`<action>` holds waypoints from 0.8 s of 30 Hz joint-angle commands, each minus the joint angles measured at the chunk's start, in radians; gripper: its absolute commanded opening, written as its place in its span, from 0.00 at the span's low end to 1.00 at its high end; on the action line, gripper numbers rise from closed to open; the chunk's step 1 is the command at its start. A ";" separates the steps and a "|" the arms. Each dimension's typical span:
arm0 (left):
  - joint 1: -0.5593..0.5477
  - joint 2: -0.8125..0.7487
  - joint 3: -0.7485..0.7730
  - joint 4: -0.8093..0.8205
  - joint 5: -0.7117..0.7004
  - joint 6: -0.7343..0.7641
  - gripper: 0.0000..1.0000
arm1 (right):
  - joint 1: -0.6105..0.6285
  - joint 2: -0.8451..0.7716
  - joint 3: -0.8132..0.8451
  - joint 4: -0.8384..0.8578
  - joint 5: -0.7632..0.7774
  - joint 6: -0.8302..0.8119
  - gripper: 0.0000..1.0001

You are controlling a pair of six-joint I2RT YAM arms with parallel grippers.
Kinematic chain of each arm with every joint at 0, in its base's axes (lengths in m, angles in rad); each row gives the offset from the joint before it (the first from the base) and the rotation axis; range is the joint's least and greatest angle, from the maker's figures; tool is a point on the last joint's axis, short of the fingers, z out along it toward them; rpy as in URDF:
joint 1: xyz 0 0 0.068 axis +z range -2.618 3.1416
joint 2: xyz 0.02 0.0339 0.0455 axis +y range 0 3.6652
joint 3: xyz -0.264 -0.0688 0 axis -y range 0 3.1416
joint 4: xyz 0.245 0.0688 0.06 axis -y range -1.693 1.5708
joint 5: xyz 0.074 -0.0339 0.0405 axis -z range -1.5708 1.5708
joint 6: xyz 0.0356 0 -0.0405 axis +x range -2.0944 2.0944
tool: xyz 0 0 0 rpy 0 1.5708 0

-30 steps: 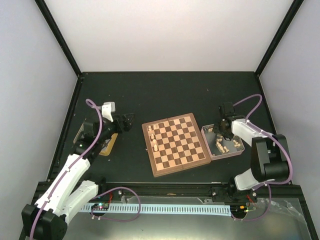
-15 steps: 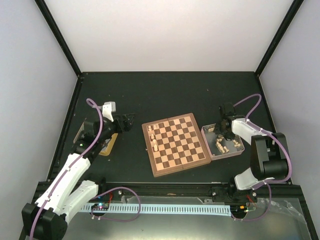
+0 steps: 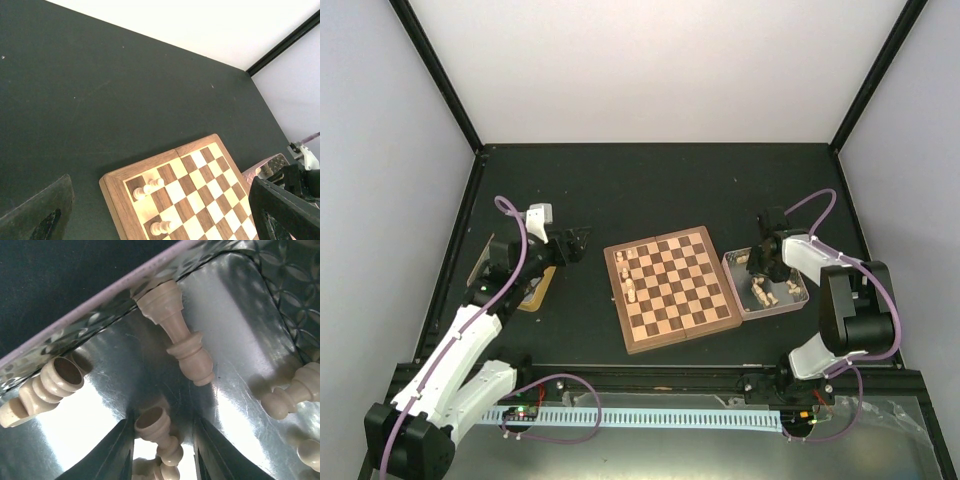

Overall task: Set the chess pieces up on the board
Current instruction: Pick up the chess piece from the storage box.

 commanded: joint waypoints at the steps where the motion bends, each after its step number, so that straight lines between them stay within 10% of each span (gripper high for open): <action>1: -0.001 0.003 0.038 -0.002 0.018 0.001 0.97 | -0.005 0.012 -0.012 -0.021 0.028 0.027 0.32; 24: -0.003 0.013 0.039 0.009 0.101 0.019 0.97 | -0.008 -0.006 0.004 0.031 0.027 0.087 0.03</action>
